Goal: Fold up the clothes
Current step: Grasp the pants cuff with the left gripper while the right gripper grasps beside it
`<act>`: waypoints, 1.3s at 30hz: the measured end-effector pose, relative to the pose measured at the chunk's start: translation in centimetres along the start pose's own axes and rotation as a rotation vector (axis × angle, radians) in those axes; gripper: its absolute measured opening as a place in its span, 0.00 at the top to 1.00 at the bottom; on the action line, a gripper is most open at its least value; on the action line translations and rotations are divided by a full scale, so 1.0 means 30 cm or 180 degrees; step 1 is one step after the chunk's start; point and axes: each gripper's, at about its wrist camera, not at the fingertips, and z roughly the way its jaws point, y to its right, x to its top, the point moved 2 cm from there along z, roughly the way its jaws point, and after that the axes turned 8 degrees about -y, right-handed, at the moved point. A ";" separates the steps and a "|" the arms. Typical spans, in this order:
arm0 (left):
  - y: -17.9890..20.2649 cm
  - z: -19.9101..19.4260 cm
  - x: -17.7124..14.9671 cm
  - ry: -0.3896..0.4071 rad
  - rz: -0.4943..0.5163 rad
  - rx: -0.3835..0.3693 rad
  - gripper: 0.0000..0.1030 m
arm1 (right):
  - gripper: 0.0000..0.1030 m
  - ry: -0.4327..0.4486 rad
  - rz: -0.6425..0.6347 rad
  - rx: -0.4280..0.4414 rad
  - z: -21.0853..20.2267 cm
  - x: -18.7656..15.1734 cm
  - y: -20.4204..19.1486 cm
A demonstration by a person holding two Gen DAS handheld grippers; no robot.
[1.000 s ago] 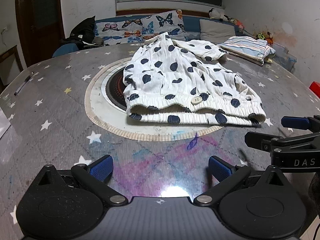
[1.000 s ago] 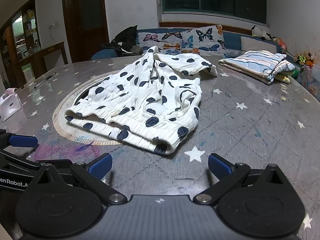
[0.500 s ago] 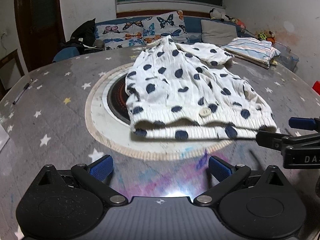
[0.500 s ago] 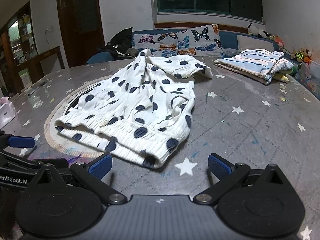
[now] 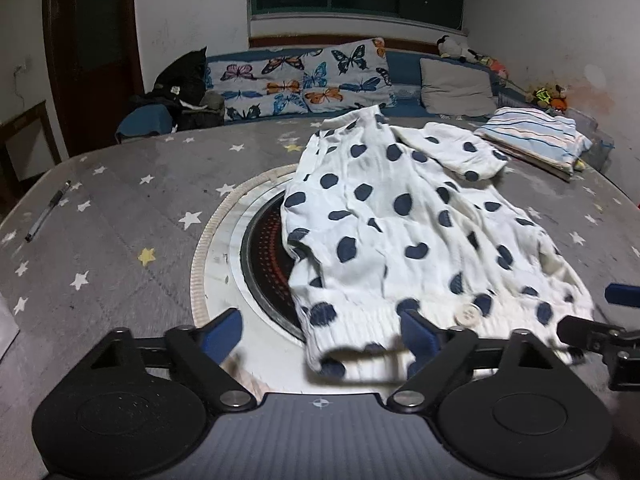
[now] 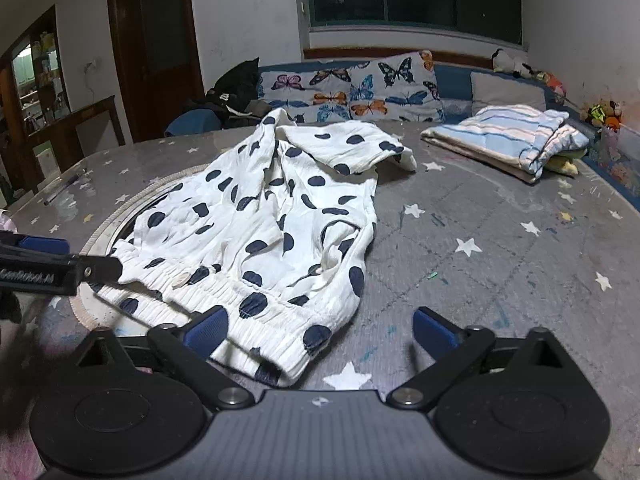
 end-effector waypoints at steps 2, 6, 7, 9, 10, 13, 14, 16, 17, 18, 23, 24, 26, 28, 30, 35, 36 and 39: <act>-0.010 0.023 0.013 -0.0031 -0.0013 -0.0014 0.20 | 0.09 -0.0042 0.0034 0.0019 0.015 0.008 0.006; -0.012 0.056 0.024 -0.0073 0.0065 -0.0011 0.29 | 0.18 -0.0108 0.0082 0.0072 0.040 0.018 0.014; -0.009 0.063 0.024 -0.0089 0.0094 -0.0038 0.34 | 0.20 -0.0118 0.0091 0.0088 0.045 0.019 0.016; -0.003 0.074 0.024 -0.0116 0.0144 -0.0108 0.45 | 0.25 -0.0118 0.0093 0.0108 0.049 0.022 0.016; -0.001 0.076 0.023 -0.0122 0.0162 -0.0150 0.50 | 0.30 -0.0116 0.0090 0.0124 0.048 0.025 0.015; 0.006 0.078 0.022 -0.0123 0.0198 -0.0251 0.68 | 0.42 -0.0124 0.0071 0.0195 0.048 0.030 0.009; 0.007 0.076 0.022 -0.0123 0.0199 -0.0283 0.71 | 0.44 -0.0125 0.0056 0.0208 0.048 0.031 0.005; 0.009 0.066 0.021 -0.0112 0.0212 -0.0305 0.80 | 0.59 -0.0131 0.0056 0.0277 0.048 0.033 0.003; 0.010 0.061 0.020 -0.0106 0.0220 -0.0315 0.81 | 0.62 -0.0133 0.0062 0.0311 0.047 0.034 0.002; 0.009 0.055 0.018 -0.0102 0.0223 -0.0322 0.84 | 0.66 -0.0133 0.0063 0.0328 0.046 0.035 0.002; -0.004 0.005 -0.005 -0.0087 0.0213 -0.0382 0.89 | 0.81 -0.0111 0.0070 0.0439 0.021 0.033 0.005; -0.007 -0.008 -0.010 -0.0080 0.0216 -0.0395 0.89 | 0.84 -0.0107 0.0060 0.0463 0.012 0.030 0.004; -0.015 -0.036 -0.024 -0.0058 0.0226 -0.0429 0.89 | 0.85 -0.0102 0.0031 0.0528 -0.012 0.023 0.004; -0.025 -0.068 -0.044 -0.0050 0.0243 -0.0443 0.89 | 0.85 -0.0106 0.0005 0.0601 -0.038 0.013 0.005; -0.039 -0.096 -0.068 -0.0059 0.0249 -0.0453 0.90 | 0.85 -0.0127 -0.0013 0.0699 -0.066 -0.003 0.005; -0.062 -0.167 -0.146 -0.0110 0.0282 -0.0506 0.90 | 0.85 -0.0208 -0.0148 0.0884 -0.145 -0.064 -0.006; -0.067 -0.181 -0.162 -0.0123 0.0290 -0.0519 0.90 | 0.85 -0.0227 -0.0178 0.0905 -0.159 -0.077 -0.009; -0.076 -0.220 -0.220 -0.0209 0.0293 -0.0592 0.90 | 0.85 -0.0320 -0.0331 0.0971 -0.211 -0.124 -0.020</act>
